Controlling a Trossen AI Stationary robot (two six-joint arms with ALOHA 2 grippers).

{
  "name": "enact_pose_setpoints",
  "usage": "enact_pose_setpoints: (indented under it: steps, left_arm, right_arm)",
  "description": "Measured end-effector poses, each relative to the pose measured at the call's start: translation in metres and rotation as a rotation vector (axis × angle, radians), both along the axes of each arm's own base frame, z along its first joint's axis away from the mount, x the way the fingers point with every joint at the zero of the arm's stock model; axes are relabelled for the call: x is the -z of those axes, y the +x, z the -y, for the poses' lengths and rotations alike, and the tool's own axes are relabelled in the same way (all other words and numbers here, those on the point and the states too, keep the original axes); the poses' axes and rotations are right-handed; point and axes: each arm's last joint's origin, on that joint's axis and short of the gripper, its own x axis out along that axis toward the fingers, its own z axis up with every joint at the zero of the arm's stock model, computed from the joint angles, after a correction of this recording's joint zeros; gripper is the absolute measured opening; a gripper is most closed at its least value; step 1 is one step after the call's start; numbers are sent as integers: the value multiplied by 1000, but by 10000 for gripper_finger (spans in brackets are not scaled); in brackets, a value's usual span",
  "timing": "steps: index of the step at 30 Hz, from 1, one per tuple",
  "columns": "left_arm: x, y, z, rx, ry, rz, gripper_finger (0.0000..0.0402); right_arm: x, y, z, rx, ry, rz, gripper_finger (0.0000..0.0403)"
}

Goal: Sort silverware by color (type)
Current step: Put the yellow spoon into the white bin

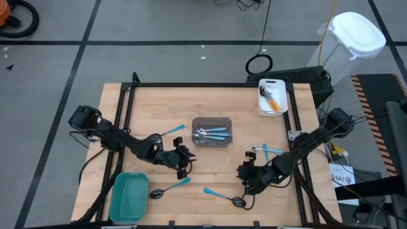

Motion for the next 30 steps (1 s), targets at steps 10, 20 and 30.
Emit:
enact_pose_setpoints:
  steps: [10,20,30]
  left_arm:
    - [-8,-4,24,15,35,53,88]
    - [-11,-9,38,3,24,78,88]
    - [-1,21,85,95,71,52,88]
  right_arm:
    - [0,0,-8,-35,43,24,128]
    - [0,-1,-10,-21,63,26,128]
    - [-6,5,-17,-113,107,85,128]
